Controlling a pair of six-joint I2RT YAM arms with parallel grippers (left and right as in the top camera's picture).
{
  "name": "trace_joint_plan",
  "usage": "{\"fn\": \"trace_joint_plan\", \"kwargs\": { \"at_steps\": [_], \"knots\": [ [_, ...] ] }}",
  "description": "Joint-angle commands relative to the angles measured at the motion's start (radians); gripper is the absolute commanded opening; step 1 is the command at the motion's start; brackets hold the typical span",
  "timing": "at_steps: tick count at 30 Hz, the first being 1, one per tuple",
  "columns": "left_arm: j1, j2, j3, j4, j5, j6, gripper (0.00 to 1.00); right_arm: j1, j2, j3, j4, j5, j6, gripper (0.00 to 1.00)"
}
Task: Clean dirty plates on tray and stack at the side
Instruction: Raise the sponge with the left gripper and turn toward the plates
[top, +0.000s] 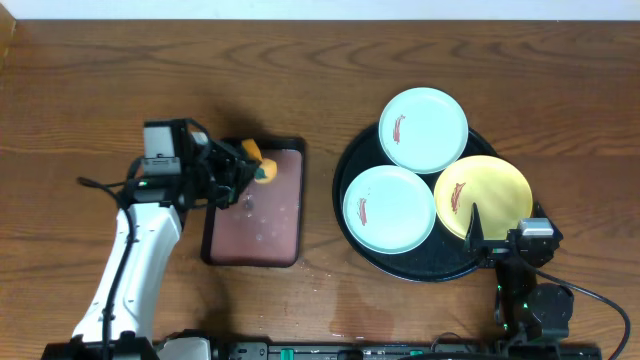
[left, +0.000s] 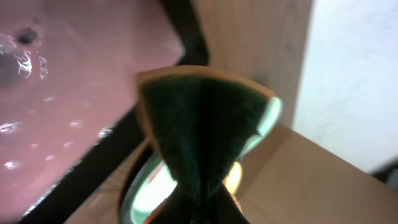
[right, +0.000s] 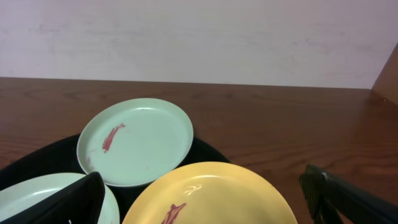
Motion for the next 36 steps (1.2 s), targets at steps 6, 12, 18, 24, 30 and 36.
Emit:
{"fn": "trace_joint_plan", "kwargs": {
  "at_steps": [6,12,18,24,30,36],
  "knots": [
    [-0.024,-0.028,0.013,-0.143,-0.145,0.025,0.08,-0.003,-0.003,-0.004,-0.001,0.006,-0.008,0.99],
    [-0.054,0.018,-0.003,-0.158,-0.128,0.102,0.07,-0.003,-0.003,-0.004,-0.001,0.006,-0.008,0.99],
    [-0.044,-0.031,0.054,-0.113,0.062,0.292,0.07,-0.003,-0.003,-0.004,-0.001,0.006,-0.008,0.99],
    [-0.095,-0.019,0.028,-0.220,-0.338,0.373,0.07,-0.003,-0.003,-0.004,-0.001,0.006,-0.008,0.99],
    [-0.137,0.026,0.035,-0.287,-0.520,0.415,0.07,-0.003,-0.003,-0.004,-0.001,0.006,-0.008,0.99],
    [-0.137,-0.068,0.173,-0.318,-0.409,0.455,0.07,-0.003,-0.003,-0.004,-0.001,0.006,-0.008,0.99]
  ]
}}
